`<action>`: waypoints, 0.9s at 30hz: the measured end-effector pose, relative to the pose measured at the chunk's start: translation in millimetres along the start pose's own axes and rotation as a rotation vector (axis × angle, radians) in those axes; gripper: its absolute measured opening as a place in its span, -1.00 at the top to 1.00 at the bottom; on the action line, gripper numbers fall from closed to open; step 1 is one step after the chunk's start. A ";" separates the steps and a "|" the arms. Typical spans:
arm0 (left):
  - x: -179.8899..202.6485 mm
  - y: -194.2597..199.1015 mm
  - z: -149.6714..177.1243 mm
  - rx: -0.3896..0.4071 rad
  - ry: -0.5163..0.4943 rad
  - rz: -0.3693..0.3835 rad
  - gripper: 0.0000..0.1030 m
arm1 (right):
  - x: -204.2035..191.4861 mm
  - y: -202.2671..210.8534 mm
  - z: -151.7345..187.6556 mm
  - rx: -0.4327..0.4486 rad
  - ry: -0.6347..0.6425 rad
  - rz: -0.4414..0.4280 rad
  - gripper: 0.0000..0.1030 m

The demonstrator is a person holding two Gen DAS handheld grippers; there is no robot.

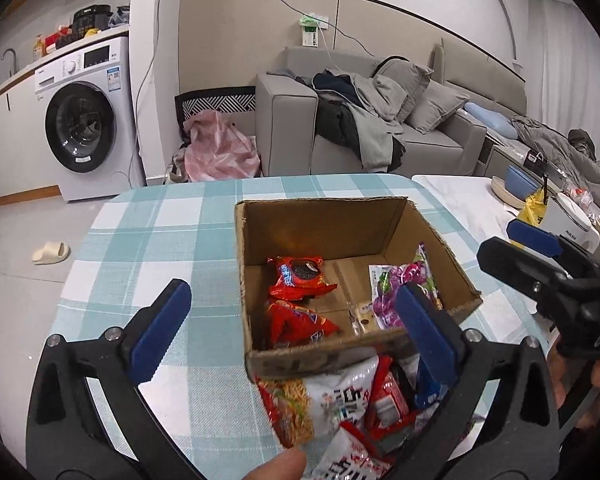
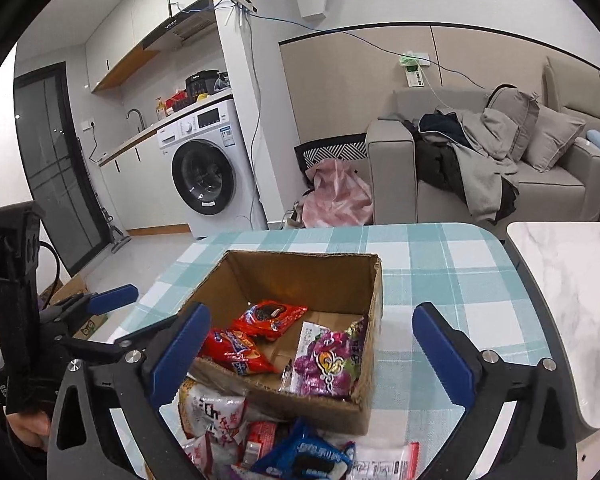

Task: Organize snacks
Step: 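Move both tools back toward the remaining snacks beside the box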

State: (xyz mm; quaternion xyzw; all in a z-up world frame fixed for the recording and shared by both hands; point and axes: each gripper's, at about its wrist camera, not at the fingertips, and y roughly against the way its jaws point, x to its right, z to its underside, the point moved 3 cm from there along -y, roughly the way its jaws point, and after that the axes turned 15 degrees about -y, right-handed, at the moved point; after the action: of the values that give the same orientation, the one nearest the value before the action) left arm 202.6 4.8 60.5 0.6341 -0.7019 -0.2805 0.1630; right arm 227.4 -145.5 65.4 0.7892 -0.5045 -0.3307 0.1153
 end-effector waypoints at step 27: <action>15.4 74.3 85.5 0.019 0.000 -0.010 -0.98 | 0.4 58.0 79.4 -0.056 0.103 0.016 -0.99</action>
State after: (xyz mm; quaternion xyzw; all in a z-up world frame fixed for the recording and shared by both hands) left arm 91.0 8.5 35.6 0.6389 -0.7016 -0.2745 0.1554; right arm 135.0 -160.7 35.2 0.7977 -0.4947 -0.3026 0.1657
